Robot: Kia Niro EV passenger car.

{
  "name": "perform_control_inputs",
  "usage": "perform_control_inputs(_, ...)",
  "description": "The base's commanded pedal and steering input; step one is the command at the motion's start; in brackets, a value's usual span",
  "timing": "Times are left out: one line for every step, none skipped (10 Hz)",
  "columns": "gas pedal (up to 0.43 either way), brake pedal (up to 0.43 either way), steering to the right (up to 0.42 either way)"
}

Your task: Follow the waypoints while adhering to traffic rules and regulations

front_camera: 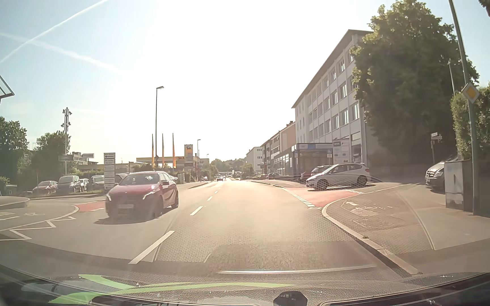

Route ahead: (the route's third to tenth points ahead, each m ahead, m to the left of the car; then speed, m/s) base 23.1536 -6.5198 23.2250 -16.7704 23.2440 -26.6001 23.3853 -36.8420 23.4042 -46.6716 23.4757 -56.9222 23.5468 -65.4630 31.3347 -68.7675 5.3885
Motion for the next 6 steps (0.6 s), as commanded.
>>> perform_control_inputs(0.000,0.128,-0.001)
perform_control_inputs(0.000,0.128,-0.001)
perform_control_inputs(0.000,0.128,-0.001)
perform_control_inputs(0.000,0.128,-0.001)
perform_control_inputs(0.000,0.128,-0.001)
perform_control_inputs(0.000,0.128,-0.001)
